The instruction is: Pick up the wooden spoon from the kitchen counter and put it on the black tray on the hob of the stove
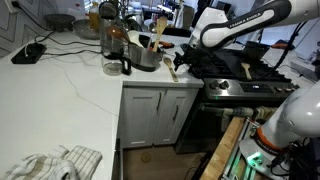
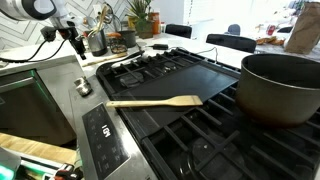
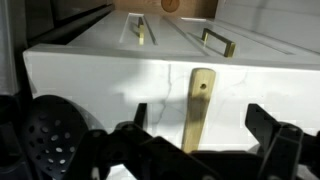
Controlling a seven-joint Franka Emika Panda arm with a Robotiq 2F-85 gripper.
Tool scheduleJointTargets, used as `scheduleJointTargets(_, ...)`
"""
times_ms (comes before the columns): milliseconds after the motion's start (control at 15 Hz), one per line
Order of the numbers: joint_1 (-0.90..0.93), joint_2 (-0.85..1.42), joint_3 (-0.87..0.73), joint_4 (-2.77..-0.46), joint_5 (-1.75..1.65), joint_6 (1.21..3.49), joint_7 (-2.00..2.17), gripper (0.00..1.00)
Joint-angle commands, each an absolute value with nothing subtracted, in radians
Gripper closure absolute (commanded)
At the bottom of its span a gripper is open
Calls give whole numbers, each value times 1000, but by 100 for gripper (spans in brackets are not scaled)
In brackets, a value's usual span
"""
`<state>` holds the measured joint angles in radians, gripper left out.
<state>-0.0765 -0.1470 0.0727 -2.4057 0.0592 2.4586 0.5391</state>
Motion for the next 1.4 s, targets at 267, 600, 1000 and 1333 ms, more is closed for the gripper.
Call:
scheduleJointTargets(267,-63,-32,38,-2325,55,2437,542,0)
scheduleJointTargets(600,-46,27,33,-2283,55,2437,554,0)
scheduleJointTargets(1000,-32,74,20,-2250,58,2427,556,33)
scheduleJointTargets(1333,-16,105,11,-2226,52,2414,571,40)
